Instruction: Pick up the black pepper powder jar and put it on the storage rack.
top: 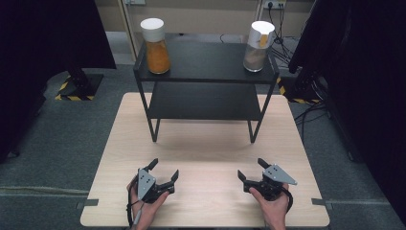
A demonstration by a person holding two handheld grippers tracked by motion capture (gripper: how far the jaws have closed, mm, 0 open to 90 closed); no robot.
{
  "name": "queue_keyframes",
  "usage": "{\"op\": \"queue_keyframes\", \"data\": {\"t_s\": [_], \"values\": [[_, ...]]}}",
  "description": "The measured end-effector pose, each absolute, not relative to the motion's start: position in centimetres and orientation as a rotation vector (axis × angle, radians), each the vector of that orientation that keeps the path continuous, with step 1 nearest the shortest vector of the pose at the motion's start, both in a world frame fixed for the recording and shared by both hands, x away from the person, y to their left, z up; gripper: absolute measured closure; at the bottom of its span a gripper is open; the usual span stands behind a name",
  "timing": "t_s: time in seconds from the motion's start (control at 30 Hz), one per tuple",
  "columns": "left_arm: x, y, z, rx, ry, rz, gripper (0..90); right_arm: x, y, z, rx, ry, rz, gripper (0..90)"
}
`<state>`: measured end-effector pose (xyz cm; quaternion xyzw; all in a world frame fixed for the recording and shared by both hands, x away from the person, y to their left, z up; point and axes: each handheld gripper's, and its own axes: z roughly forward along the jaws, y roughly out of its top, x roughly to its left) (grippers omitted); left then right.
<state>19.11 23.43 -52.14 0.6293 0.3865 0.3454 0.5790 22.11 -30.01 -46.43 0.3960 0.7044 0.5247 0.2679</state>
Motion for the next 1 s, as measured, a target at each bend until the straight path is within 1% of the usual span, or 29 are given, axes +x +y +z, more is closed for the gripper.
{"op": "queue_keyframes", "data": {"t_s": [1.0], "values": [[19.1, 23.4, -52.2, 1.470, 0.905, 0.807, 11.5, 21.5, -30.0, -47.7, 1.083, 1.896, 1.392, 6.2]]}}
